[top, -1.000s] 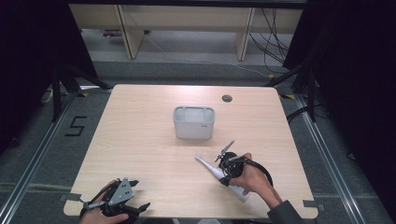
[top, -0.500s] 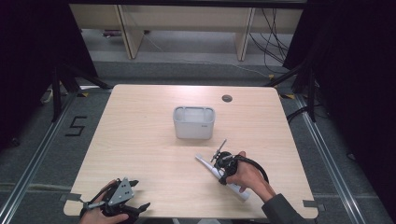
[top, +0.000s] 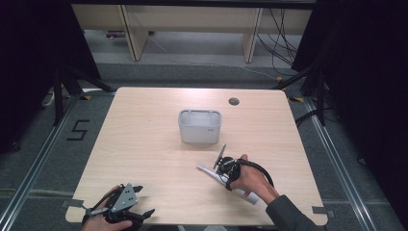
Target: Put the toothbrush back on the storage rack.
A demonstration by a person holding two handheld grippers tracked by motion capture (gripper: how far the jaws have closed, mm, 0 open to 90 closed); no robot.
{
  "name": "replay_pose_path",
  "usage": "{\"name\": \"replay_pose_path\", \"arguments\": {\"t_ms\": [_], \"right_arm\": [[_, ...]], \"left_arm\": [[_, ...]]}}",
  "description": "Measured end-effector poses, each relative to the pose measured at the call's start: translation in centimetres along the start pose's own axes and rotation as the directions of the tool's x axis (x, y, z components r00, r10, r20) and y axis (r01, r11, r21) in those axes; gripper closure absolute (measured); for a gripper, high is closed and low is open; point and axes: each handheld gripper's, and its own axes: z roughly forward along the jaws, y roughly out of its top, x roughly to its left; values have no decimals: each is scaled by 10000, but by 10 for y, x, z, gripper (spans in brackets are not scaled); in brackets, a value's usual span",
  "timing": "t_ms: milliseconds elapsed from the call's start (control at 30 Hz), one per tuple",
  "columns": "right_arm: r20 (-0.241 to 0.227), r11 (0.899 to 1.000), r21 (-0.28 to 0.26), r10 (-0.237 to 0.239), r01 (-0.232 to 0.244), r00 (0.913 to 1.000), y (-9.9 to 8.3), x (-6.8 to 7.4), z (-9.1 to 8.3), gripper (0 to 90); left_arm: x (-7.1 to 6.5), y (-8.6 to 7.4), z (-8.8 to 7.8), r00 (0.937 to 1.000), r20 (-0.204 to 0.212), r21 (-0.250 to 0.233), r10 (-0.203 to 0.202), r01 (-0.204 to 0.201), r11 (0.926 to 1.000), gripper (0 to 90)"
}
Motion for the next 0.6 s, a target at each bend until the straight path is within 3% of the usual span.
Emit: {"name": "replay_pose_path", "arguments": {"t_ms": [33, 67, 100, 133, 233, 267, 333, 467, 533, 600], "right_arm": [[-15, 10000, 7, 72, -72, 10000, 0, 0, 0, 664], [-7, 9999, -9, 135, -135, 9999, 0, 1, 0, 664], [79, 9997, -115, -225, 226, 9997, 0, -1, 0, 664], [63, 10000, -10, -4, 4, 10000, 0, 1, 0, 665], [54, 9999, -32, -166, 166, 9998, 0, 1, 0, 665], [-27, 10000, -37, 24, -24, 10000, -1, 2, -1, 666], [20, 9995, -242, -192, 193, 9998, -3, 2, -4, 666], [68, 9932, -1146, -217, 223, 9997, -13, 6, -28, 667], [94, 9924, -1228, -55, 66, 9999, -14, 7, -33, 667], [91, 9782, -2070, -131, 147, 9999, -19, 7, -46, 667]], "left_arm": [[1, 1, -1, 9999, 9, 243, 117, -117, 9996, 147], [1, 0, -1, 9998, -107, 208, 140, -138, 9997, 148], [1, 1, -1, 9999, -7, 224, 130, -130, 9997, 148], [0, 0, 0, 10000, -7, -10, 10, -10, 10000, 148], [1, 1, -2, 10000, -6, 171, 85, -85, 9998, 148], [1, 1, -2, 9997, -211, 92, 92, -90, 9999, 148], [1, 1, -2, 9998, -168, 119, 101, -99, 9999, 147], [0, 1, -1, 9999, -24, 54, 111, -111, 9999, 148], [0, 1, -1, 9999, -38, 42, 123, -122, 9999, 147], [0, 1, 0, 9999, -35, 39, 105, -105, 9999, 148]]}}
